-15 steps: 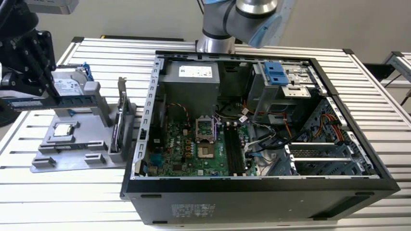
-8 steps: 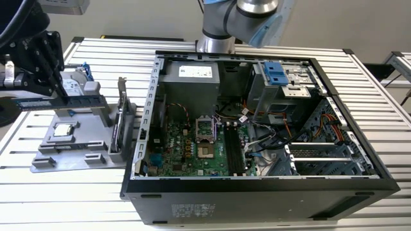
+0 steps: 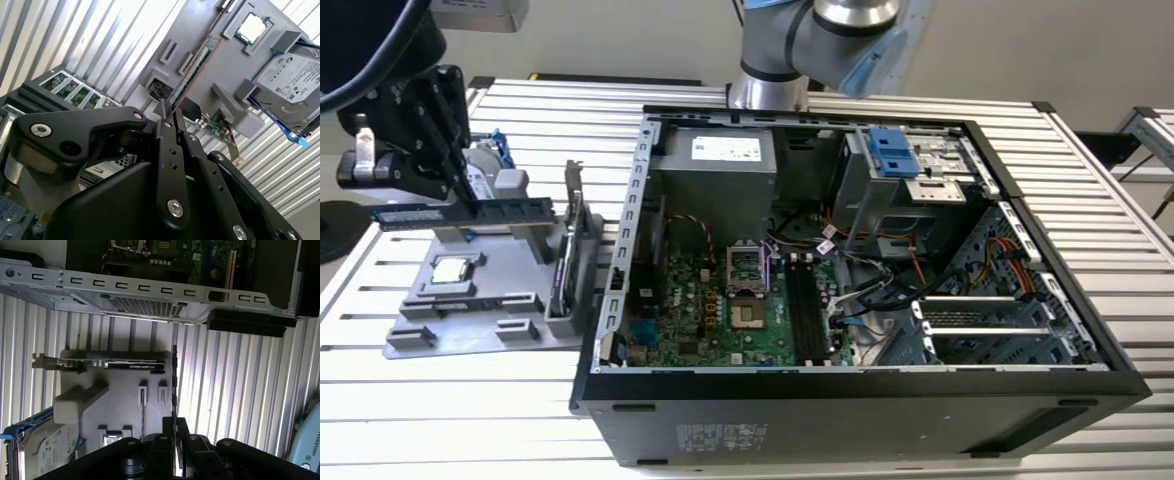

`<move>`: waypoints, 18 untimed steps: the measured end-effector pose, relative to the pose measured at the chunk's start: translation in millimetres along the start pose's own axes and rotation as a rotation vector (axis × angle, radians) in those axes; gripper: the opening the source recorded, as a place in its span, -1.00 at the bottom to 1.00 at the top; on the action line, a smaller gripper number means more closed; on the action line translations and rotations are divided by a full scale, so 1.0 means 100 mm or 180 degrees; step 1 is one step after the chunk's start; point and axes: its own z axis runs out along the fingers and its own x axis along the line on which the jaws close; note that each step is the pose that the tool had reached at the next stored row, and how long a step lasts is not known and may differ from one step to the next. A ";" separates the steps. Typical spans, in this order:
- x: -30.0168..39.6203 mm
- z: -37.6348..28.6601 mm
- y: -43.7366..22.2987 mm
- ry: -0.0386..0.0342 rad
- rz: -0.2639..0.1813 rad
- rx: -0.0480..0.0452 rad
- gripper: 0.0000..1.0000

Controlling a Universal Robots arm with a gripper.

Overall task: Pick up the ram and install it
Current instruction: 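Pick up the ram and move it above insertion slot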

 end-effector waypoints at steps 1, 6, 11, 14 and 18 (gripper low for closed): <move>-0.001 0.000 0.014 0.0000 0.0000 0.0001 -1.00; -0.007 -0.001 0.086 0.0001 0.0000 0.0005 -1.00; -0.014 -0.001 0.159 0.0001 0.0000 0.0010 -1.00; -0.017 -0.002 0.201 0.0001 0.0000 0.0012 -1.00; -0.023 -0.002 0.268 0.0002 0.0000 0.0014 -1.00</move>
